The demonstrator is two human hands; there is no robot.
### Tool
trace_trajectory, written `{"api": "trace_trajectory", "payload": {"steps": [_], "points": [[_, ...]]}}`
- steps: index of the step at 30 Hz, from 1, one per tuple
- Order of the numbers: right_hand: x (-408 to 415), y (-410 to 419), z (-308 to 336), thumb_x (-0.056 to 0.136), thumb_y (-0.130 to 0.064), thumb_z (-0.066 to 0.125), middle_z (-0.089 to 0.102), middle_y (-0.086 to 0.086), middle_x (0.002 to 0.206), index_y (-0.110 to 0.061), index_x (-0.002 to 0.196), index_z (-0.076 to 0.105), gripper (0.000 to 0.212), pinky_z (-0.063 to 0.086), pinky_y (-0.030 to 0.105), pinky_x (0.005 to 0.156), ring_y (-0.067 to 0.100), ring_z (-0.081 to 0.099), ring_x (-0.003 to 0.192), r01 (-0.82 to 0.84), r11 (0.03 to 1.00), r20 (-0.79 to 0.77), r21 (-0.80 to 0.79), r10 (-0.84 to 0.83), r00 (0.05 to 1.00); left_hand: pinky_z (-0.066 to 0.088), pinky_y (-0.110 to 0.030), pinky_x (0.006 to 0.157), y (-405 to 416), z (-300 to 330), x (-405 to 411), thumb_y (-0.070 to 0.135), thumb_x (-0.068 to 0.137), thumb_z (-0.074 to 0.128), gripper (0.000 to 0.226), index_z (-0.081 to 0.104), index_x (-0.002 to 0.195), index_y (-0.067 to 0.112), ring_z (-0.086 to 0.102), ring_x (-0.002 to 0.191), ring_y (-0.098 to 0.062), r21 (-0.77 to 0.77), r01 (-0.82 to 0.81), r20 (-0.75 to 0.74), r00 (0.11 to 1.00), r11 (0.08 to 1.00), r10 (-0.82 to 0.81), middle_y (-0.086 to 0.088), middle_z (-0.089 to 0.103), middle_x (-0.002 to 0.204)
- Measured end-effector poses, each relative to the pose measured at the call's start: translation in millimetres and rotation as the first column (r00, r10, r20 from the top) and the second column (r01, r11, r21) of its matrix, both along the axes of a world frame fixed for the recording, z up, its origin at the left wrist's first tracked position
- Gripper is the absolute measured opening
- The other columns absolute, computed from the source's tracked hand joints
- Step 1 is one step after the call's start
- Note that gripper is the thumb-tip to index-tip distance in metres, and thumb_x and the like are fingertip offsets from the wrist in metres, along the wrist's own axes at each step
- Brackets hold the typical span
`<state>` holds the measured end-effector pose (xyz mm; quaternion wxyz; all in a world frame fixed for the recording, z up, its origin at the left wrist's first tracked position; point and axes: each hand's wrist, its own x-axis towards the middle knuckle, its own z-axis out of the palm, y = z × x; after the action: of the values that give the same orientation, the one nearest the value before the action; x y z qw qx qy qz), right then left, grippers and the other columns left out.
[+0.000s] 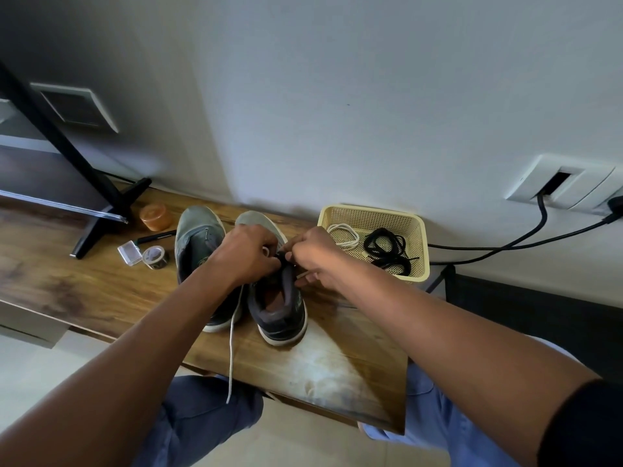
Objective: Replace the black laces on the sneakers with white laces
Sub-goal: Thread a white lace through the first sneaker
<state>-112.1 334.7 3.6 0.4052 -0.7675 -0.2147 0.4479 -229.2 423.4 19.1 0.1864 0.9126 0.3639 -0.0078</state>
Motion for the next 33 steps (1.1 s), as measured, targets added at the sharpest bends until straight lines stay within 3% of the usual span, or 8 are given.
{"api": "trace_trajectory", "payload": {"steps": [6, 10, 18, 22, 25, 28, 31, 33], "points": [[1.5, 1.9, -4.9, 0.089, -0.005, 0.064, 0.075, 0.016, 0.099, -0.017, 0.093, 0.079, 0.020, 0.064, 0.057, 0.072, 0.036, 0.075, 0.089, -0.071, 0.997, 0.111, -0.008, 0.071, 0.991, 0.053, -0.033, 0.076, 0.8, -1.3, -1.8, 0.020, 0.084, 0.073, 0.004, 0.076, 0.081, 0.019, 0.066, 0.087, -0.026, -0.025, -0.019, 0.031, 0.999, 1.000, 0.020, -0.004, 0.072, 0.086], [0.3, 3.6, -5.3, 0.085, -0.009, 0.066, 0.075, 0.008, 0.091, -0.026, 0.091, 0.080, 0.023, 0.065, 0.049, 0.071, 0.029, 0.074, 0.088, -0.173, 0.985, 0.223, -0.019, 0.172, 0.960, 0.054, -0.034, 0.081, 2.0, -4.0, -6.6, 0.017, 0.086, 0.073, 0.010, 0.081, 0.092, 0.017, 0.066, 0.094, -0.027, -0.057, -0.041, 0.038, 0.998, 0.998, 0.043, -0.009, 0.074, 0.094], [1.2, 6.5, -4.1, 0.084, -0.014, 0.065, 0.077, 0.001, 0.099, -0.029, 0.106, 0.081, 0.032, 0.062, 0.034, 0.082, 0.024, 0.073, 0.088, -0.329, 0.940, 0.407, -0.086, 0.334, 0.850, 0.058, -0.037, 0.086, 4.5, -9.5, -13.2, 0.018, 0.087, 0.075, 0.008, 0.081, 0.087, 0.023, 0.069, 0.094, -0.021, -0.189, -0.108, 0.124, 0.983, 0.976, 0.133, -0.004, 0.076, 0.093], [2.7, 9.2, -2.8, 0.092, -0.003, 0.052, 0.073, 0.012, 0.096, -0.017, 0.095, 0.076, 0.027, 0.064, 0.048, 0.081, 0.030, 0.073, 0.087, -0.275, 0.961, 0.239, -0.007, 0.269, 0.933, 0.056, -0.035, 0.085, 13.4, -4.7, -14.0, 0.022, 0.089, 0.078, 0.008, 0.078, 0.085, 0.030, 0.068, 0.096, -0.019, -0.189, -0.101, 0.070, 0.991, 0.977, 0.116, -0.001, 0.074, 0.097], [3.8, 7.5, -2.0, 0.096, 0.004, 0.049, 0.068, 0.012, 0.080, -0.009, 0.090, 0.070, 0.025, 0.064, 0.050, 0.079, 0.028, 0.070, 0.070, -0.234, 0.972, 0.138, 0.035, 0.228, 0.964, 0.047, -0.023, 0.066, 18.2, 0.2, -13.5, 0.022, 0.090, 0.075, 0.016, 0.074, 0.080, 0.035, 0.067, 0.087, -0.012, -0.181, -0.051, 0.020, 0.998, 0.982, 0.056, 0.005, 0.071, 0.091], [2.3, 7.5, -3.3, 0.093, -0.005, 0.063, 0.075, 0.013, 0.082, -0.006, 0.086, 0.074, 0.013, 0.063, 0.050, 0.079, 0.031, 0.076, 0.076, -0.296, 0.955, 0.369, 0.006, 0.273, 0.889, 0.039, -0.012, 0.048, 20.1, 4.7, -14.2, 0.015, 0.090, 0.070, 0.022, 0.074, 0.079, 0.033, 0.062, 0.058, 0.002, -0.226, 0.001, 0.000, 1.000, 0.974, -0.001, 0.009, 0.067, 0.074], [0.1, 9.4, -3.6, 0.087, -0.006, 0.066, 0.076, 0.012, 0.080, -0.006, 0.080, 0.077, 0.013, 0.061, 0.045, 0.077, 0.029, 0.074, 0.076, -0.346, 0.938, 0.526, -0.013, 0.300, 0.796, 0.045, -0.021, 0.059, 23.2, 11.5, -17.8, 0.026, 0.084, 0.080, 0.005, 0.077, 0.086, 0.029, 0.066, 0.071, -0.008, -0.241, 0.021, -0.035, 0.999, 0.970, -0.031, 0.009, 0.069, 0.077], [-1.0, 10.1, -2.5, 0.084, -0.006, 0.067, 0.075, 0.012, 0.083, -0.006, 0.080, 0.076, 0.010, 0.059, 0.039, 0.075, 0.028, 0.072, 0.082, -0.376, 0.926, 0.588, -0.040, 0.326, 0.740, 0.046, -0.027, 0.065, 23.5, 13.9, -20.5, 0.041, 0.078, 0.087, 0.028, 0.072, 0.098, 0.030, 0.066, 0.078, -0.010, -0.245, 0.008, -0.023, 1.000, 0.970, -0.014, 0.009, 0.069, 0.082]]}}
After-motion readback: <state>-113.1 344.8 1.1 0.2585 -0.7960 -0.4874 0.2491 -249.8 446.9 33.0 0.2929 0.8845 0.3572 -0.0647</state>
